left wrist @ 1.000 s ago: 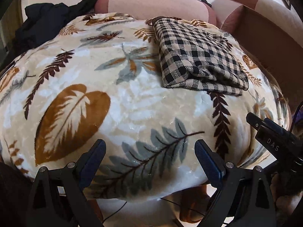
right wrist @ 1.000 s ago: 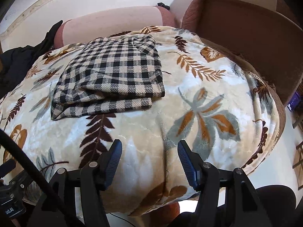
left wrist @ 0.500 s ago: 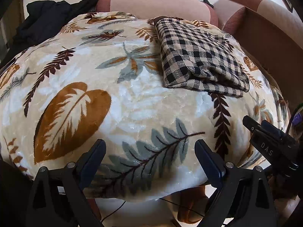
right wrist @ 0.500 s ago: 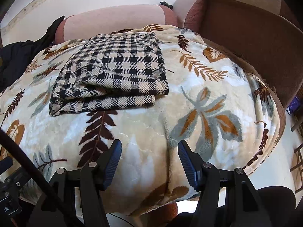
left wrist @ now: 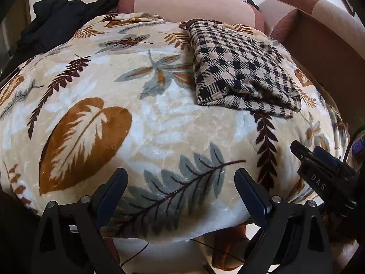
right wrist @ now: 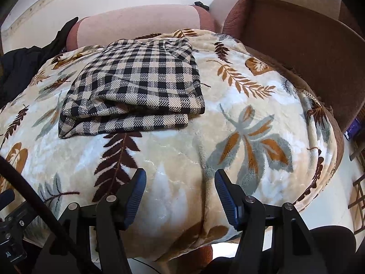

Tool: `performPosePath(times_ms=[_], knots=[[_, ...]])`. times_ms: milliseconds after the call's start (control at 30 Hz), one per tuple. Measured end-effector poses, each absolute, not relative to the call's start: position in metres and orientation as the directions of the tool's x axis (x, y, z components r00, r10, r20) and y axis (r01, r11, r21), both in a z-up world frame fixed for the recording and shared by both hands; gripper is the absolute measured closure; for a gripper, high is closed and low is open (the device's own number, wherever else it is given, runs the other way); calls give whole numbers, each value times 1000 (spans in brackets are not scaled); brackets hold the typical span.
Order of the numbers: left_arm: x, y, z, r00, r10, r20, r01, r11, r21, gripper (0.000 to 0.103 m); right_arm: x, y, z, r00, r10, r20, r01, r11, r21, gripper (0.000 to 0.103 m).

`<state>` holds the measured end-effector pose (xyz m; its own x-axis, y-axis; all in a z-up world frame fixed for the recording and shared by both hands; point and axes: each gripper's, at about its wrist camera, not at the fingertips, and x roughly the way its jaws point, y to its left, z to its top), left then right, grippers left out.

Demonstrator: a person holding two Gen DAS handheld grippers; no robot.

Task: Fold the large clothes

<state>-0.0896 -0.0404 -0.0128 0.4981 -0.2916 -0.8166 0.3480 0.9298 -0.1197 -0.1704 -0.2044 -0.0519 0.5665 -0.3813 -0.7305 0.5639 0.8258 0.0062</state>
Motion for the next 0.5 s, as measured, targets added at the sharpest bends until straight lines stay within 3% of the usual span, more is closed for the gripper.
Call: performPosePath(times_ms=[167,500], knots=[[-89,-51,-1,514,-308,-801,348,928,-134,9,-175,-213,-46,566,-417,-711,594,805,1,36],[-96,-67,2,563,-264,-783,369,928,-48,9,-189,-234,-39,558,-453,-695,657,753,37,34]])
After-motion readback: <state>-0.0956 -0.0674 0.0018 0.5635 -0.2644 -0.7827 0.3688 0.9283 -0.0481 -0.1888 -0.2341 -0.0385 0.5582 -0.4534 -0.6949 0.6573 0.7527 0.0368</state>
